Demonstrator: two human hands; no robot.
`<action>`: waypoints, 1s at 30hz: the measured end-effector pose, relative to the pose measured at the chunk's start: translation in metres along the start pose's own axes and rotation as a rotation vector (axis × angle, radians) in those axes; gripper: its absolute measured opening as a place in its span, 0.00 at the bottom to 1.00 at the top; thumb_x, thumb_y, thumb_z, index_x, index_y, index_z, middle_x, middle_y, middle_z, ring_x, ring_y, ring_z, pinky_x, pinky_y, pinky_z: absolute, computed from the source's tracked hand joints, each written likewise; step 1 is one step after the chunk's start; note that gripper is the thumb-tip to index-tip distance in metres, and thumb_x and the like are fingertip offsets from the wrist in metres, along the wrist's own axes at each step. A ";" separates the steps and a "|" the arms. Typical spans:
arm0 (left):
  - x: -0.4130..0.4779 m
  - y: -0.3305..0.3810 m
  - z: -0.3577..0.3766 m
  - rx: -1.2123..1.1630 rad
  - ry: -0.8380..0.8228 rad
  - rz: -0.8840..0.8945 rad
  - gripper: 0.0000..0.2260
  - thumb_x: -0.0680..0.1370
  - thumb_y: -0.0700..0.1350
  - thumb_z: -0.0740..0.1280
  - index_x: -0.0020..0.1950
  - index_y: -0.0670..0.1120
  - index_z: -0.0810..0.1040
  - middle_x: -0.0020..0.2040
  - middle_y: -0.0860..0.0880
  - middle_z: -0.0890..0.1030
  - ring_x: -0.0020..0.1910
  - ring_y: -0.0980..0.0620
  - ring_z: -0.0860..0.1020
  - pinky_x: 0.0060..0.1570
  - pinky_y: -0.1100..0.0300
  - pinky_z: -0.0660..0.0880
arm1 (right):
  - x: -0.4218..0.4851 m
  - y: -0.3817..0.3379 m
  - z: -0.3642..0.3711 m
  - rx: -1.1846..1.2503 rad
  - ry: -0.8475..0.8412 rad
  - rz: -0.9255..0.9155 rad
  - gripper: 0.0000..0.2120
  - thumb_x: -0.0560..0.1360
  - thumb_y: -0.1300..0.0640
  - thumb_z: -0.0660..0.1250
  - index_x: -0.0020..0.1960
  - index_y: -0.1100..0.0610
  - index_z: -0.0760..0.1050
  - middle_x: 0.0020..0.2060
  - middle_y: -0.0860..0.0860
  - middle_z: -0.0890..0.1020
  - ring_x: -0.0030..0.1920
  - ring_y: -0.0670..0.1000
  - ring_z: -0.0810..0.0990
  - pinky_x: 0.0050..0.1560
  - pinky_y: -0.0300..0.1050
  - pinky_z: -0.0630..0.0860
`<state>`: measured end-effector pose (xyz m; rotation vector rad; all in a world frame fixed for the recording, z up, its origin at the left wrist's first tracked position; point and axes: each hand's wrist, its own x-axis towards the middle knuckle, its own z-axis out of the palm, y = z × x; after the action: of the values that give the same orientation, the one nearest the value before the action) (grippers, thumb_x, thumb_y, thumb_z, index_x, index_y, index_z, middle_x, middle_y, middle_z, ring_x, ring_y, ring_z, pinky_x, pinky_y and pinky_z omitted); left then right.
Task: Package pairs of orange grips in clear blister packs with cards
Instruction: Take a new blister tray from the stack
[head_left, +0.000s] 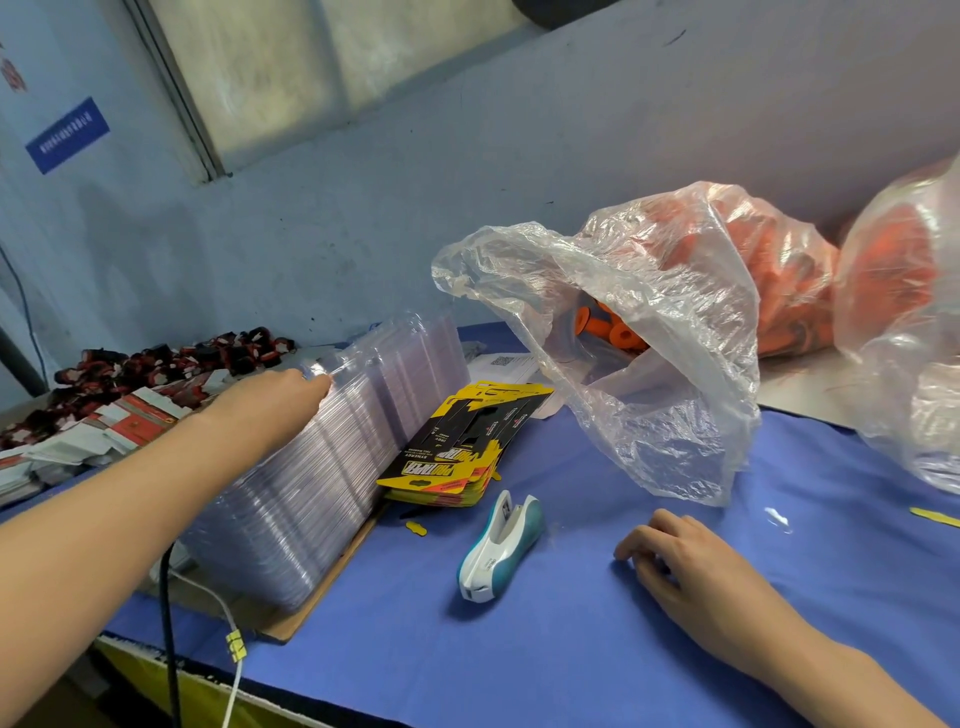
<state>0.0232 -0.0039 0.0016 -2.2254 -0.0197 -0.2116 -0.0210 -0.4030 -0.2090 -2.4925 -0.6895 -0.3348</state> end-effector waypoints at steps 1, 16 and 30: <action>-0.001 0.001 0.002 -0.003 0.018 -0.025 0.17 0.79 0.36 0.61 0.67 0.46 0.67 0.52 0.47 0.78 0.46 0.47 0.80 0.33 0.59 0.66 | 0.000 0.000 0.000 -0.002 -0.001 0.000 0.09 0.82 0.50 0.57 0.56 0.41 0.75 0.46 0.37 0.70 0.49 0.43 0.71 0.49 0.33 0.66; -0.009 -0.055 -0.040 -0.171 0.205 -0.483 0.18 0.75 0.30 0.62 0.64 0.39 0.65 0.49 0.37 0.78 0.46 0.35 0.81 0.36 0.51 0.66 | -0.001 -0.005 -0.003 0.000 -0.016 0.029 0.10 0.82 0.50 0.55 0.57 0.40 0.74 0.47 0.36 0.70 0.50 0.41 0.70 0.51 0.33 0.67; -0.078 -0.032 -0.207 -0.646 1.061 -0.240 0.17 0.76 0.38 0.56 0.61 0.50 0.73 0.55 0.44 0.76 0.46 0.35 0.78 0.45 0.40 0.77 | 0.002 -0.044 -0.080 0.626 0.651 0.094 0.13 0.80 0.41 0.58 0.64 0.37 0.70 0.50 0.41 0.78 0.45 0.46 0.80 0.41 0.33 0.73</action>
<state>-0.0863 -0.1420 0.1392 -2.4297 0.4072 -1.6895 -0.0501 -0.4139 -0.1238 -1.6713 -0.3290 -0.7233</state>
